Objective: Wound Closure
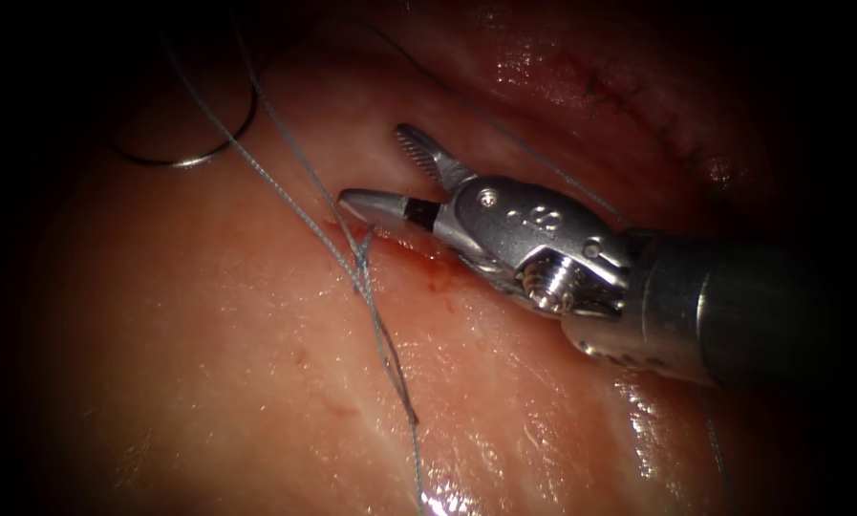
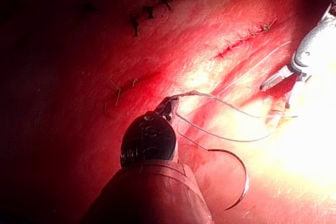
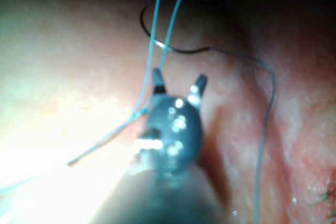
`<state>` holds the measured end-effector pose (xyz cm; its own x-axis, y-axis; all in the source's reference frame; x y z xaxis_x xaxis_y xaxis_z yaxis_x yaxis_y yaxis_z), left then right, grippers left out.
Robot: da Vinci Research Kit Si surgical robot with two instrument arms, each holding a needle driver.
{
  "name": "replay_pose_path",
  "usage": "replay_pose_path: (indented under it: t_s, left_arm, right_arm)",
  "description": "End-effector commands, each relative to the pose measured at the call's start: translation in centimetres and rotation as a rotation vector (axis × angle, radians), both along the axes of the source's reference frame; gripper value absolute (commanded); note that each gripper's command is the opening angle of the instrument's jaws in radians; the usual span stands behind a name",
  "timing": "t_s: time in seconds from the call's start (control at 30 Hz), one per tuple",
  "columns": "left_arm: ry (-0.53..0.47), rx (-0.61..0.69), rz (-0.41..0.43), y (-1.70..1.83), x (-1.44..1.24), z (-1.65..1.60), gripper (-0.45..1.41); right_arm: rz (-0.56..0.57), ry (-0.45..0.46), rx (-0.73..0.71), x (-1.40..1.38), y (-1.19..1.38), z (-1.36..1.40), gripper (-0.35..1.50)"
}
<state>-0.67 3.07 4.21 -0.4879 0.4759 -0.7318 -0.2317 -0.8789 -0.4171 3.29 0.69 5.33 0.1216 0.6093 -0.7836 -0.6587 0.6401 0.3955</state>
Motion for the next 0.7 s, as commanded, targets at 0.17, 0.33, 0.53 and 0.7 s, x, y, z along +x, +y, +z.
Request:
replay_pose_path:
  t_s: [0.17,0.33,0.53,0.7]
  left_arm:
    - [0.0,-0.006,0.005,-0.06,-0.04,-0.01,-0.45]
    - [-0.001,-0.01,0.008,-0.08,-0.04,-0.06,-0.45]
    - [-0.007,-0.009,0.011,-0.09,-0.03,-0.07,-0.45]
    - [-0.021,-0.007,0.012,-0.17,-0.05,-0.15,-0.45]
  right_arm:
    - [0.001,0.003,0.0,0.18,-0.02,0.04,1.16]
    - [0.0,0.013,-0.003,0.2,-0.02,0.01,1.14]
    - [0.009,0.006,-0.015,0.2,-0.02,-0.12,1.13]
    - [0.011,-0.016,-0.043,0.35,-0.02,0.02,1.13]
